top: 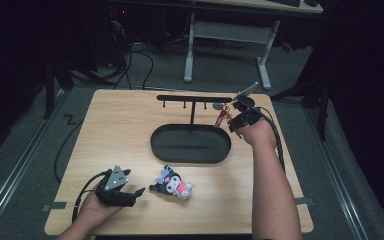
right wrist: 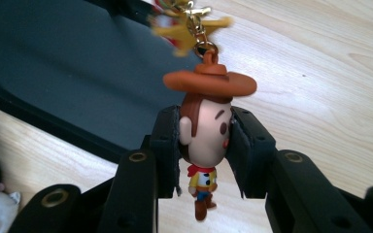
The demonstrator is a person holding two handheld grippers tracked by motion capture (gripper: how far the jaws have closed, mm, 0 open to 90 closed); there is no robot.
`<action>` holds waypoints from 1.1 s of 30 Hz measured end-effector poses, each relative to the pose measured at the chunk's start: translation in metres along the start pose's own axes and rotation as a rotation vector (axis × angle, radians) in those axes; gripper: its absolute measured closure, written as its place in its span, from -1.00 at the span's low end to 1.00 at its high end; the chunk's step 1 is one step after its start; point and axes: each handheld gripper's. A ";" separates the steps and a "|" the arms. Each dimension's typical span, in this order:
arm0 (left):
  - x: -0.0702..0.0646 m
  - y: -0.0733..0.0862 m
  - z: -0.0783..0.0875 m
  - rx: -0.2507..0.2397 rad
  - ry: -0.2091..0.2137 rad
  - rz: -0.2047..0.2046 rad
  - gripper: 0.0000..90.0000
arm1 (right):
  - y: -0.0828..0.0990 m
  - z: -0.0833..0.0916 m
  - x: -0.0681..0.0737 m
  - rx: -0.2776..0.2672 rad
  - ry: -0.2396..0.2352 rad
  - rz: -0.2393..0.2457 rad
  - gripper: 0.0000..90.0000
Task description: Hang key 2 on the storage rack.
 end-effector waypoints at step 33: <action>-0.011 -0.005 -0.008 -0.011 0.103 0.043 -0.49 | 0.229 -0.067 0.038 -0.575 -0.008 0.000 -0.10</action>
Point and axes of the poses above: each handheld gripper's, and its own axes: z roughly backward along the jaws, y roughly out of its underside, x roughly to its left, and after that the axes turned 1 degree about x, right-handed
